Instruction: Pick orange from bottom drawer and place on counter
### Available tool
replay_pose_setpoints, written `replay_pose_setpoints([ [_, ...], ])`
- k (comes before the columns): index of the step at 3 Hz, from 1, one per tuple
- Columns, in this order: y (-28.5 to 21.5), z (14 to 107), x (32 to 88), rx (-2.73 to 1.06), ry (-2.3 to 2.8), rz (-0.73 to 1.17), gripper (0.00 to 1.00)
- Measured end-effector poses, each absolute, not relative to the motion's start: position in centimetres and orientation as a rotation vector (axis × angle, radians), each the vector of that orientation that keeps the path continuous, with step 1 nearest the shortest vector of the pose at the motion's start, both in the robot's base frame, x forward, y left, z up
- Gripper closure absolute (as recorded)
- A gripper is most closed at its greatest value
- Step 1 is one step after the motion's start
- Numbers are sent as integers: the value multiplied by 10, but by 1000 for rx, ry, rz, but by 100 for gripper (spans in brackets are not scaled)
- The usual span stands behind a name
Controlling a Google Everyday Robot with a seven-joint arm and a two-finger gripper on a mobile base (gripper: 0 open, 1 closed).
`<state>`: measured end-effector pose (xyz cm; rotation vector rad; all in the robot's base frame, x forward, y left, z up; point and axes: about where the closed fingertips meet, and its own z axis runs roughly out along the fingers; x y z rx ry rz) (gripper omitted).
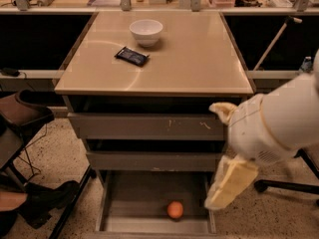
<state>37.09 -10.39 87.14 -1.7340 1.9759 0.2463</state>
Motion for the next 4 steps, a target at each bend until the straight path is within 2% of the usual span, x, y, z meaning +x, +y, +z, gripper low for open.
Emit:
replay_pose_setpoints([
  [1,-53,808,347,-1600,1980,455,0],
  [2,-10,705,325,-1519,2076,702,0],
  [3,-4,578,289,-1544,2262,829,0],
  [4,-1,527,262,-1598,2322,870,0],
])
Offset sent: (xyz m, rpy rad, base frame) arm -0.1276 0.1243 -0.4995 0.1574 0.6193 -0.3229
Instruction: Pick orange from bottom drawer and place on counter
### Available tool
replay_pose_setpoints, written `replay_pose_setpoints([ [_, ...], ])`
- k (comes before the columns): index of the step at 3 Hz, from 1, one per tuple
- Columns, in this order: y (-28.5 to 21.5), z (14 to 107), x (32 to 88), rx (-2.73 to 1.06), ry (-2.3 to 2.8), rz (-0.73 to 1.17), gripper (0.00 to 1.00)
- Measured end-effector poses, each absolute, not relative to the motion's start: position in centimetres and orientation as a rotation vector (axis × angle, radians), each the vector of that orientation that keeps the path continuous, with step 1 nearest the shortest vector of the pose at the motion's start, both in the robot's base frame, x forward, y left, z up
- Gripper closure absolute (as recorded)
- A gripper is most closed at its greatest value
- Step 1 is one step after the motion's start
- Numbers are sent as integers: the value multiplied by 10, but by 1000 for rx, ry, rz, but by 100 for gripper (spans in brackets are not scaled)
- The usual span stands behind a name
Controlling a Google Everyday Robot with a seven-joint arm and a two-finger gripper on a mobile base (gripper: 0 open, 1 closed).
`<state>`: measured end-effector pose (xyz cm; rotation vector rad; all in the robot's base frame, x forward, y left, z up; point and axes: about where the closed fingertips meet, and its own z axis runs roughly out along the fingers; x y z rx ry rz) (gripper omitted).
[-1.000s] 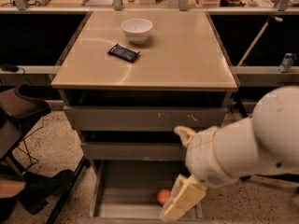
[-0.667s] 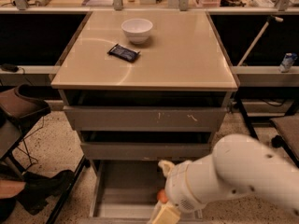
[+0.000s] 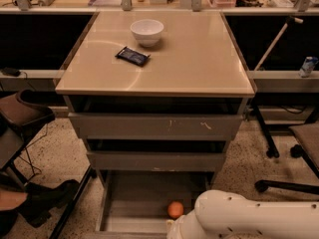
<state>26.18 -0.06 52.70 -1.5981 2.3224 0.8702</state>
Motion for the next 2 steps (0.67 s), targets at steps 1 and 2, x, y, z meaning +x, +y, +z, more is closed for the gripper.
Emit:
replay_pose_setpoints([
  [1,0,527,262,-1600,2320,871,0],
  [2,-11,509,291,-1507,2376,859,0],
])
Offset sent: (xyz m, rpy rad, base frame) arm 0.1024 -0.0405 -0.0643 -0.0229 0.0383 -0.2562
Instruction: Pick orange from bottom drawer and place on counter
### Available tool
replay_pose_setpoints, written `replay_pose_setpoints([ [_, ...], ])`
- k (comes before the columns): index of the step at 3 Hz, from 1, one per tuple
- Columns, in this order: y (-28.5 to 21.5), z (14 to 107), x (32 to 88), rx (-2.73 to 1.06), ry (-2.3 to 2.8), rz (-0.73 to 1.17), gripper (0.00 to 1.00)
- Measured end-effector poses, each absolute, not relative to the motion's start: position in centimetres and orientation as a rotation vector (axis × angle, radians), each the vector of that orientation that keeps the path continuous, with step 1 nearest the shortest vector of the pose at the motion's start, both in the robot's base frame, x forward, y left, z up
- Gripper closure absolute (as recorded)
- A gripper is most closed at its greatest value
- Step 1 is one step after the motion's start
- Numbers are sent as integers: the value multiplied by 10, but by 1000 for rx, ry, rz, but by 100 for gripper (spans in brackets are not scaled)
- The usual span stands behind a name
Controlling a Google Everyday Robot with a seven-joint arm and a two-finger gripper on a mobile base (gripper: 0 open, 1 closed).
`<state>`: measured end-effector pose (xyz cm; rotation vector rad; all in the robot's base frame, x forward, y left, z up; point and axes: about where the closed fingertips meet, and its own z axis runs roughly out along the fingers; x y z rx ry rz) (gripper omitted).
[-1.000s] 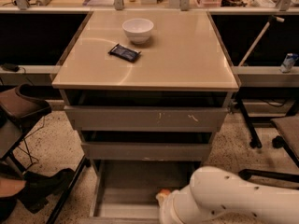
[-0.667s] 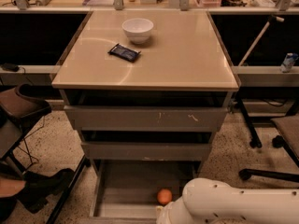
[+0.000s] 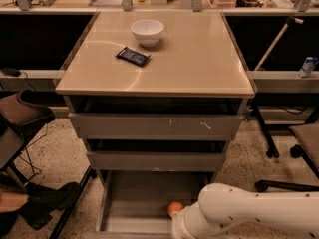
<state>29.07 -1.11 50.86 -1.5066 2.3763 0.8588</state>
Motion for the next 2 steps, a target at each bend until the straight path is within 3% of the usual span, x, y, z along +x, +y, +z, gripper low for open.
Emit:
replay_pose_setpoints([
  [2,-83,488,417,-1081,2523,591,0],
])
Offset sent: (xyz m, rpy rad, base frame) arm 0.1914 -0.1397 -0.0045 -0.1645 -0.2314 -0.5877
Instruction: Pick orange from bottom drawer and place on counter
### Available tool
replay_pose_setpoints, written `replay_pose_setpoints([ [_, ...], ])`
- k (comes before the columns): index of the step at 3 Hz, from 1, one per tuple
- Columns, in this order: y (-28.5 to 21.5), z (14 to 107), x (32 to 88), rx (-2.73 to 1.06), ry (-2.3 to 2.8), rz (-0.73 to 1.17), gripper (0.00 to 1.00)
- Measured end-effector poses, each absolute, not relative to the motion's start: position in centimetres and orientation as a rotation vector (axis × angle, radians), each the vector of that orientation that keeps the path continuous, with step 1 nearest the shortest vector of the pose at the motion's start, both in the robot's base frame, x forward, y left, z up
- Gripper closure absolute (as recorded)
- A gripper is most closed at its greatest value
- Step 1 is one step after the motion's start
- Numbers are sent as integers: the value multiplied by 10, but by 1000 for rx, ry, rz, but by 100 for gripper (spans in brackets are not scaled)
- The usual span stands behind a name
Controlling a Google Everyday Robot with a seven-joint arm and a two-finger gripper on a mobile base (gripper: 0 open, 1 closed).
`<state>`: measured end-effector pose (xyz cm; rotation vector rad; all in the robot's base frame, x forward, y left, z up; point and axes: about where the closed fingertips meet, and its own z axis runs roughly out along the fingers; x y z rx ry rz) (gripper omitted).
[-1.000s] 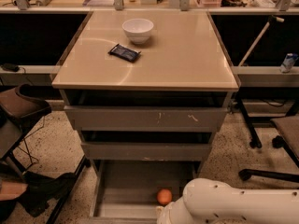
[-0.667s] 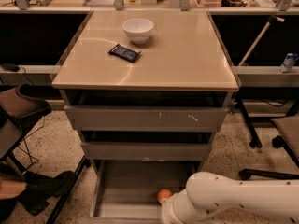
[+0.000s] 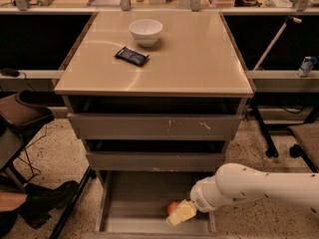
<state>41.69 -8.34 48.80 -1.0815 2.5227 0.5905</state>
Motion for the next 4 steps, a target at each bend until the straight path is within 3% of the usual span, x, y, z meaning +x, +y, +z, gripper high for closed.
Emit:
replay_pose_setpoints([
  [2,-85,473,433,-997,2538,589,0],
  [3,-85,422,450,-866,2618,566,0],
  [4,-82,383,491,-717,2657,461,0],
])
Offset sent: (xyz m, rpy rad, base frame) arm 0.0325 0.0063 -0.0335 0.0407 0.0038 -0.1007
